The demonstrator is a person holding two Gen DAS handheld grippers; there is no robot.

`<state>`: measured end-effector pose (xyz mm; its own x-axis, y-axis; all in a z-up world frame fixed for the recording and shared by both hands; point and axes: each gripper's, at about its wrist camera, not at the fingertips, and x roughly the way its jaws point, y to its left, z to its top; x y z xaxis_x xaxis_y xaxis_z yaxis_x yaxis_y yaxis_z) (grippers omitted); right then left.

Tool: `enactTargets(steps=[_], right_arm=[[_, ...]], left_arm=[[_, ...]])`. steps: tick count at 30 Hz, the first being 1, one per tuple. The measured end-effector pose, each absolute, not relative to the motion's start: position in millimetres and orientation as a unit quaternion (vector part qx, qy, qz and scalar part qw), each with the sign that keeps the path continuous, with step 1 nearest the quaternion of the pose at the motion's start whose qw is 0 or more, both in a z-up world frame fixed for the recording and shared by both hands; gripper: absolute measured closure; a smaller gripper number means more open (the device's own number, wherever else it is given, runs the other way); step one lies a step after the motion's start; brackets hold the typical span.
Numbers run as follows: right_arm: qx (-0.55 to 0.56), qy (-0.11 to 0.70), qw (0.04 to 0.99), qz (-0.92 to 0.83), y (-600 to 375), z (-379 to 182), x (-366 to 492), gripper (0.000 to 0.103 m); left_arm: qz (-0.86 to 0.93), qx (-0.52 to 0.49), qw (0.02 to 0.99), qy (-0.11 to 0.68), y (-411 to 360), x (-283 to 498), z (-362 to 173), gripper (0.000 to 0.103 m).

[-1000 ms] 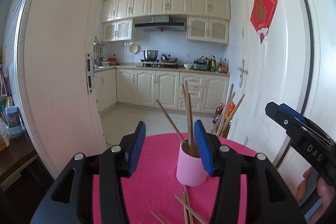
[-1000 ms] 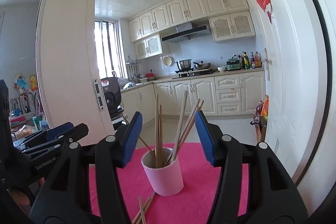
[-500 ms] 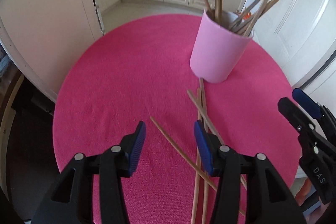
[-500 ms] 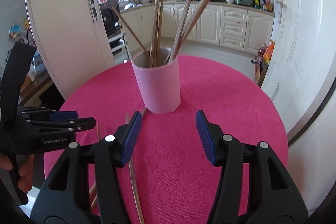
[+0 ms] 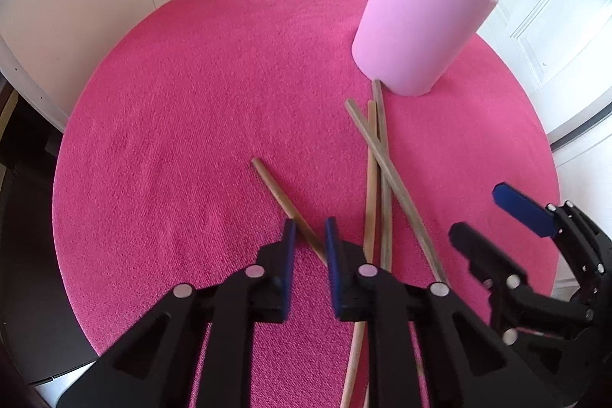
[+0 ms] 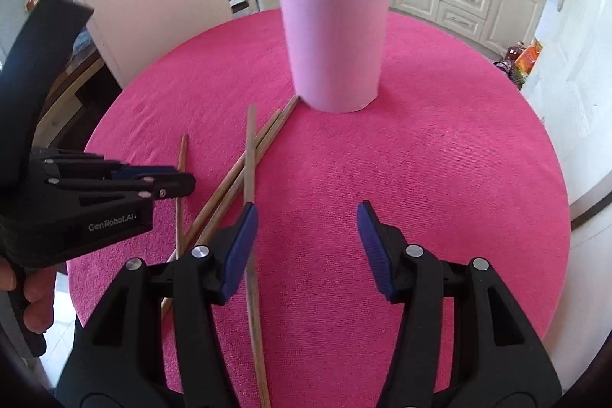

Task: Organize utensils
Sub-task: 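Lower both grippers to the remaining chopsticks and pinch one each, then raise both held chopsticks up over the pink cup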

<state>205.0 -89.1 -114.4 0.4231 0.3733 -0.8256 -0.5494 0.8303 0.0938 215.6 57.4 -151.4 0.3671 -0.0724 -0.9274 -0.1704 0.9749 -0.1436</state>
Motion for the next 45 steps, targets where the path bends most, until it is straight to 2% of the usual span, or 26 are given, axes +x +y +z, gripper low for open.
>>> enactTargets(steps=[2,12,14,15,17,20,30,45], right_arm=[[-0.101,0.47,0.831,0.28,-81.7,-116.8,207.0,0.049],[-0.145,0.505,0.808,0.265,-57.3,-131.8,217.4,0.052],[-0.154,0.504,0.809,0.259,-55.8,-131.8,218.1,0.072],[-0.152,0.506,0.808,0.26,-56.2,-131.1,219.1,0.075],[-0.149,0.506,0.808,0.261,-58.0,-131.1,219.7,0.091],[-0.136,0.504,0.811,0.264,-64.9,-131.4,219.5,0.095],[-0.067,0.462,0.835,0.292,-91.7,-106.3,210.9,0.097],[0.045,0.358,0.867,0.344,-129.8,-53.5,195.1,0.097]], left_arm=[[0.024,-0.117,0.821,0.559,62.1,214.1,-151.7,0.097],[0.018,-0.13,0.828,0.545,83.8,217.9,-145.6,0.097],[0.018,-0.133,0.83,0.542,89.4,215.3,-142.5,0.097],[0.017,-0.133,0.831,0.54,92.4,213.8,-140.4,0.097],[0.015,-0.134,0.833,0.537,94.3,210.7,-135.8,0.097],[0.009,-0.135,0.837,0.53,89.7,210.7,-131.8,0.097],[-0.014,-0.127,0.864,0.487,81.0,198.1,-100.0,0.097],[-0.048,-0.086,0.921,0.377,53.3,179.4,-31.4,0.097]])
